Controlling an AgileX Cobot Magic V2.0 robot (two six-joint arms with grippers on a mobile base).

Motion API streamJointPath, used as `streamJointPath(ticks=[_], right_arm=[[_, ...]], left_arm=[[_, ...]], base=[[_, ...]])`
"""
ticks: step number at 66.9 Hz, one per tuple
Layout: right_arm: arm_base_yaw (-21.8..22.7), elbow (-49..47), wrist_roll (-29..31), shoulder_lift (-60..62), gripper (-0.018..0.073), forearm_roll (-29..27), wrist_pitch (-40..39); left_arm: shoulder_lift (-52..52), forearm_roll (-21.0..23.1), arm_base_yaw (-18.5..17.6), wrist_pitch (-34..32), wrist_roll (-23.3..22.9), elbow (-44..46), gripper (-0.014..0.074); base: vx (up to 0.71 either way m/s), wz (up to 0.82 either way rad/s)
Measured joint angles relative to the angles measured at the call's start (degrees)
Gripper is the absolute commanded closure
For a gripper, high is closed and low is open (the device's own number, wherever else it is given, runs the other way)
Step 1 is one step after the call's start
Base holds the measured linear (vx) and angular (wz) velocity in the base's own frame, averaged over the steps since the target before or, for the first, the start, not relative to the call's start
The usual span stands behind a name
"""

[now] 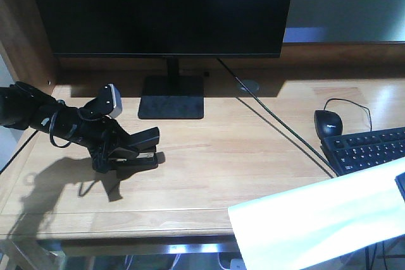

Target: Grab stapler and paper to desk for stapling

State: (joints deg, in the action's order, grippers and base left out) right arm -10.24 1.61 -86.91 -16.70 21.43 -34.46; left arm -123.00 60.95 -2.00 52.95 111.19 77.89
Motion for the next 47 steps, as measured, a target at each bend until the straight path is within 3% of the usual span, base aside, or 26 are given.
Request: streamJointPath(ticks=[14, 35, 47], right_arm=[[0.00, 0.00, 0.00, 0.00, 0.0564, 0.00, 0.00], [0.00, 0.00, 0.00, 0.00, 0.0564, 0.00, 0.00], [0.00, 0.00, 0.00, 0.00, 0.0564, 0.00, 0.00]], left_arm=[[-0.31, -0.26, 0.00, -0.32, 0.02, 0.00, 0.0440], [-0.99, -0.69, 0.00, -0.27, 0.02, 0.00, 0.0197], [-1.56, -2.41, 0.00, -0.20, 0.02, 0.01, 0.0155]], base=[[0.00, 0.00], [0.00, 0.00], [0.00, 0.00]])
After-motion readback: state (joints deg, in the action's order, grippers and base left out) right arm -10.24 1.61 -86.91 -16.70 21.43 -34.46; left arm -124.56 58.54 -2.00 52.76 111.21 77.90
